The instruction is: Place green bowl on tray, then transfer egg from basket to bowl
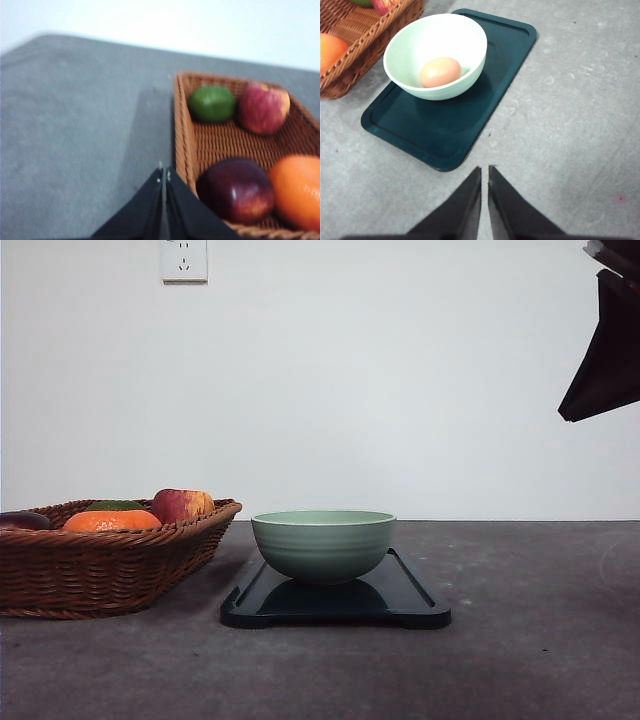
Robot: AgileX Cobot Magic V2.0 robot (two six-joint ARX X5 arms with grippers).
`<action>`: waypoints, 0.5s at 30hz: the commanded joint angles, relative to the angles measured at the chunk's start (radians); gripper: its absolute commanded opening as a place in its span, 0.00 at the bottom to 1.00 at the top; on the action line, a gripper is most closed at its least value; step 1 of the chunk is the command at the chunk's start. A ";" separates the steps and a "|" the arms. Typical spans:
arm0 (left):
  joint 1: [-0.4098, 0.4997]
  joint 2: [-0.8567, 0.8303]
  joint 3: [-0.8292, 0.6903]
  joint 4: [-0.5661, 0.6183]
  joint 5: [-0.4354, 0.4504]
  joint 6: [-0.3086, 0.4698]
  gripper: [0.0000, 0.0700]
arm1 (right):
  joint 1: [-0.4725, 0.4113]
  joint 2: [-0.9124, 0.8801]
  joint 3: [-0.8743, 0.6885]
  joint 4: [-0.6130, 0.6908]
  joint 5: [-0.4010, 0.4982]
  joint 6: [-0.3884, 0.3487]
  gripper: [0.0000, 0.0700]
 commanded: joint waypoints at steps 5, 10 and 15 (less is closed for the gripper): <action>0.001 -0.003 -0.019 0.029 -0.003 0.023 0.00 | 0.005 0.005 0.008 0.011 0.000 -0.001 0.02; 0.001 -0.003 -0.019 0.028 -0.003 0.023 0.00 | 0.005 0.005 0.008 0.011 0.000 -0.001 0.02; 0.001 -0.003 -0.019 0.028 -0.003 0.023 0.00 | 0.005 0.005 0.008 0.011 0.000 -0.001 0.02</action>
